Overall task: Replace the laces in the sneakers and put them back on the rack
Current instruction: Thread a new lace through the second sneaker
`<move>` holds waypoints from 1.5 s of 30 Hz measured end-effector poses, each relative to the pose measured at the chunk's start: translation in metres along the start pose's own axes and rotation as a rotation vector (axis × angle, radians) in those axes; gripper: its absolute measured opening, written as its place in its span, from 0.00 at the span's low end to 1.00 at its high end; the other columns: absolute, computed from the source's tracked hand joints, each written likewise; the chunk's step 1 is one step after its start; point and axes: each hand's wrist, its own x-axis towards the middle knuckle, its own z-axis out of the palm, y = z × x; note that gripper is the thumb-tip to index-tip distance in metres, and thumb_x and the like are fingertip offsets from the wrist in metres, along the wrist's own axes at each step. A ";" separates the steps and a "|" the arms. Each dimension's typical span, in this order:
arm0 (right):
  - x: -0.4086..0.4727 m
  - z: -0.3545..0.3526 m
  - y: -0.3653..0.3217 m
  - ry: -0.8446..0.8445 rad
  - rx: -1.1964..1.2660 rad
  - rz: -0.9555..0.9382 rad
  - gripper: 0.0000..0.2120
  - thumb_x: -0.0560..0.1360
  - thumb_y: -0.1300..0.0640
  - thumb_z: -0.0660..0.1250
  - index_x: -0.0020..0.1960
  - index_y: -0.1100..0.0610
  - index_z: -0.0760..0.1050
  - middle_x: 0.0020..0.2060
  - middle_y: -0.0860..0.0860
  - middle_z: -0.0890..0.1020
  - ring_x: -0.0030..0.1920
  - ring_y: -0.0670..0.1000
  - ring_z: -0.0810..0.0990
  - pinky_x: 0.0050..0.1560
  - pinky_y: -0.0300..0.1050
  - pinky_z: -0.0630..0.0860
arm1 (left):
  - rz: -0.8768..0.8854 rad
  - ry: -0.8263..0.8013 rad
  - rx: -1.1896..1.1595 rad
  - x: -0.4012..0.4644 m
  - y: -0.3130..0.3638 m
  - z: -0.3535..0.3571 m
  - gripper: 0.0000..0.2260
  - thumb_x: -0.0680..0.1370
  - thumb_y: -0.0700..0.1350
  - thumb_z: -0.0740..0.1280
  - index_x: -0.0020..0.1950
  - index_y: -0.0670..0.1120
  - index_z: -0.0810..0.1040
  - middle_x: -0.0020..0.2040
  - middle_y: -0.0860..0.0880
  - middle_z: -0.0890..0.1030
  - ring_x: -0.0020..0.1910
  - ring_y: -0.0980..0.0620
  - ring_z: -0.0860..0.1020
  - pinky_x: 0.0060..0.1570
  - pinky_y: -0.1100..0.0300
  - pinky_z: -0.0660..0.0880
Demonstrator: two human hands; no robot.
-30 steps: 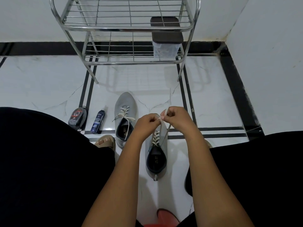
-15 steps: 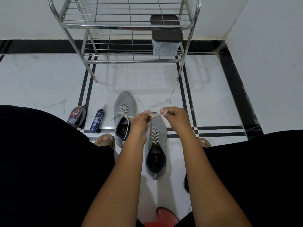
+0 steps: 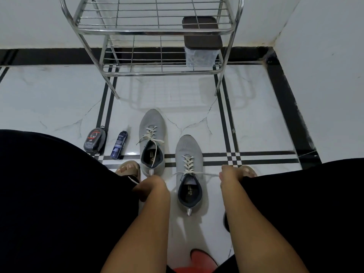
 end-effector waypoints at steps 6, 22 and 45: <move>-0.022 0.038 0.000 -0.351 -0.373 -0.452 0.17 0.76 0.63 0.62 0.63 0.54 0.78 0.62 0.53 0.79 0.62 0.54 0.76 0.60 0.42 0.72 | 0.964 -0.377 0.991 -0.014 -0.023 0.012 0.11 0.79 0.41 0.60 0.58 0.47 0.78 0.57 0.44 0.78 0.57 0.42 0.76 0.52 0.49 0.75; -0.013 0.040 0.006 -0.169 -0.681 -0.400 0.08 0.75 0.57 0.63 0.48 0.57 0.80 0.46 0.55 0.82 0.49 0.58 0.79 0.45 0.44 0.72 | 0.834 -0.597 1.246 0.021 -0.029 0.017 0.09 0.79 0.42 0.57 0.51 0.43 0.77 0.54 0.44 0.77 0.57 0.42 0.74 0.52 0.51 0.70; -0.004 0.068 0.009 -0.501 0.595 -0.029 0.07 0.81 0.59 0.62 0.46 0.60 0.76 0.33 0.51 0.77 0.32 0.46 0.73 0.41 0.42 0.75 | 0.129 -1.065 0.178 0.020 -0.036 0.043 0.06 0.81 0.39 0.61 0.50 0.42 0.77 0.37 0.47 0.77 0.35 0.53 0.75 0.47 0.59 0.77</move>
